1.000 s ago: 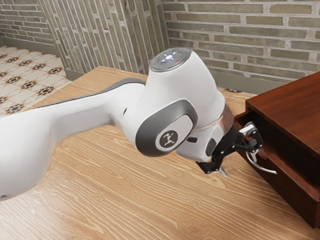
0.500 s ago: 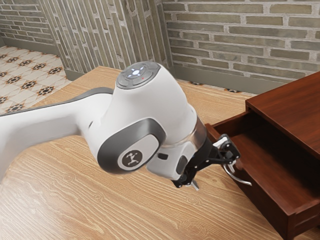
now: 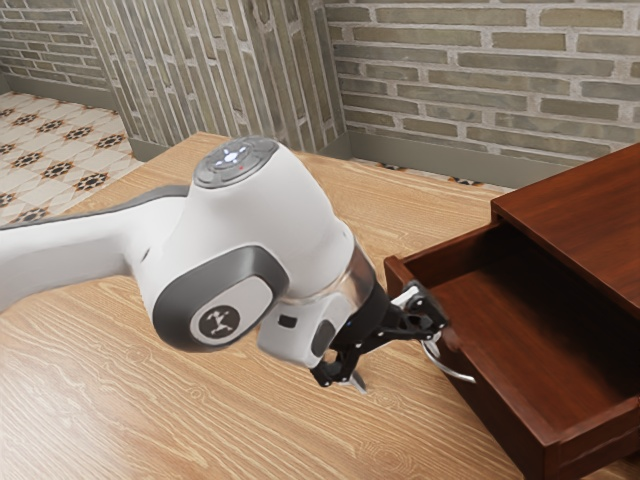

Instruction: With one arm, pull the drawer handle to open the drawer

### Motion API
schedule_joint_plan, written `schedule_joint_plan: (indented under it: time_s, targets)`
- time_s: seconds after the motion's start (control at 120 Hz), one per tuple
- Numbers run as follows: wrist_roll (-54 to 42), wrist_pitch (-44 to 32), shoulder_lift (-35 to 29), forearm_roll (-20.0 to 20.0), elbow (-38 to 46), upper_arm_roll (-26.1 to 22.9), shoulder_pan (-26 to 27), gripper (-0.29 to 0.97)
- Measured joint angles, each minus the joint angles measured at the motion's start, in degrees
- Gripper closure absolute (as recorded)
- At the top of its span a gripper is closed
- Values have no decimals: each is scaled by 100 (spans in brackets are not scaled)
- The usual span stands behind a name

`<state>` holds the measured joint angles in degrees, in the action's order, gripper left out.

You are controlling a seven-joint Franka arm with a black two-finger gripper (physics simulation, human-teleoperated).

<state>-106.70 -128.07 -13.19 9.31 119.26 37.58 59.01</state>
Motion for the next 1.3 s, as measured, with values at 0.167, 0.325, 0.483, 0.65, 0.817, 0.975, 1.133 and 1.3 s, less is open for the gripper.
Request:
schedule_joint_plan:
  time_s: [0.167,0.325,0.483,0.65,0.817,0.975,1.133,1.3]
  targets:
    - [30,-1,-410,192,321,178,102,1]
    - [47,-1,-678,338,436,269,184,11]
    - [66,105,-1332,371,389,244,292,15]
    - [173,1059,-1547,257,-1185,1,270,7]
    - [1149,3009,-197,112,-3128,-684,-2136,3]
    - [2032,3979,448,-51,-3643,-1605,-3706,1]
    - [2709,4439,567,-363,-3728,-3393,-5943,1]
    - [3251,4665,572,-442,-3725,-3590,-6170,0]
